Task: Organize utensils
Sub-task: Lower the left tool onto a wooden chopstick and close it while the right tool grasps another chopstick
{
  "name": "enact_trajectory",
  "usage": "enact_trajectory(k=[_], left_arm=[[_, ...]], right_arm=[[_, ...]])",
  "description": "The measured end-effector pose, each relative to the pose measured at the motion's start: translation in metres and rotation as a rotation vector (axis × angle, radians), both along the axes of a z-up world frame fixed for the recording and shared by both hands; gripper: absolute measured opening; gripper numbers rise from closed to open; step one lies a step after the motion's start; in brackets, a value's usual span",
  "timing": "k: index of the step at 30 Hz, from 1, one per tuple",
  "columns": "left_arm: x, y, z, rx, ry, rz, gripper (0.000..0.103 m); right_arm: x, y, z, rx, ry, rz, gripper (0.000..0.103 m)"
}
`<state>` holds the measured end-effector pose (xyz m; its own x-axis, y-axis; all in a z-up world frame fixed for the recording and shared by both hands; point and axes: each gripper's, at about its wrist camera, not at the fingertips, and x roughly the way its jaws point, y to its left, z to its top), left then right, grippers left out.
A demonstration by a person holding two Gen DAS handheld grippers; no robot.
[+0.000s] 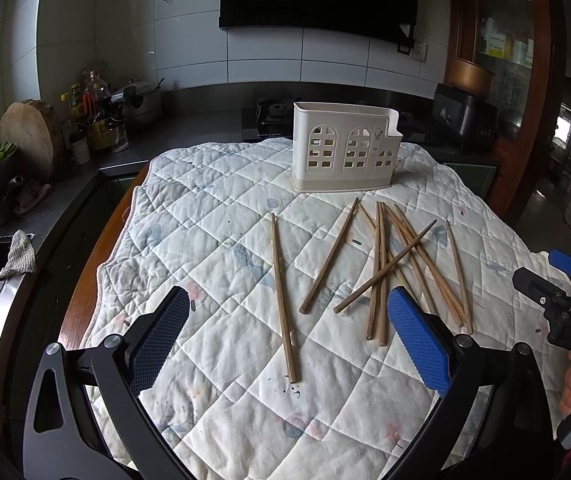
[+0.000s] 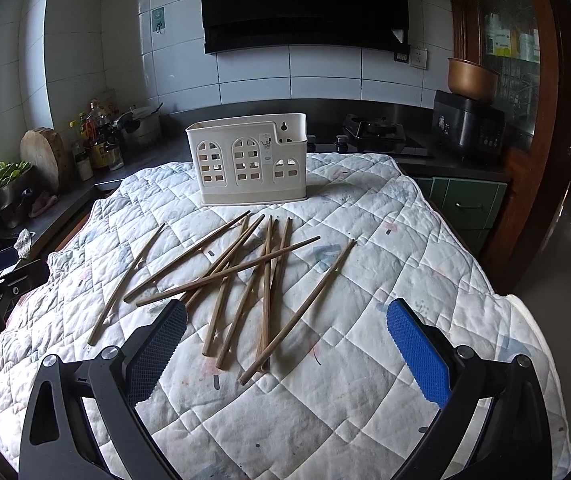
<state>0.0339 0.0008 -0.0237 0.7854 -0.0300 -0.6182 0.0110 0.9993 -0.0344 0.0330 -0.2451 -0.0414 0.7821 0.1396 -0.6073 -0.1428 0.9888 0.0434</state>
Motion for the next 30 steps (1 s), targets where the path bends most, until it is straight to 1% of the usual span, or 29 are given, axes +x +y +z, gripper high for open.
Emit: enact_trajectory(k=[15,21,24,26,28,30], left_arm=[[0.030,0.000,-0.018,-0.005,0.050,-0.036,0.098],[0.043,-0.001,-0.024,-0.012,0.068,-0.070,0.097],[0.049,-0.004,-0.026,-0.017,0.071,-0.099,0.097],[0.053,-0.008,-0.028,0.003,0.067,-0.124,0.096],[0.056,-0.015,-0.030,0.021,0.065,-0.167,0.096],[0.059,-0.021,-0.033,0.022,0.074,-0.224,0.096]], right_arm=[[0.027,0.002,-0.021,-0.009,0.066,-0.026,0.097],[0.037,-0.002,-0.027,-0.004,0.085,-0.045,0.096],[0.041,-0.005,-0.029,0.008,0.090,-0.059,0.096],[0.044,-0.006,-0.030,0.014,0.096,-0.061,0.096],[0.046,-0.007,-0.032,0.010,0.101,-0.065,0.096],[0.048,-0.008,-0.034,0.015,0.107,-0.067,0.095]])
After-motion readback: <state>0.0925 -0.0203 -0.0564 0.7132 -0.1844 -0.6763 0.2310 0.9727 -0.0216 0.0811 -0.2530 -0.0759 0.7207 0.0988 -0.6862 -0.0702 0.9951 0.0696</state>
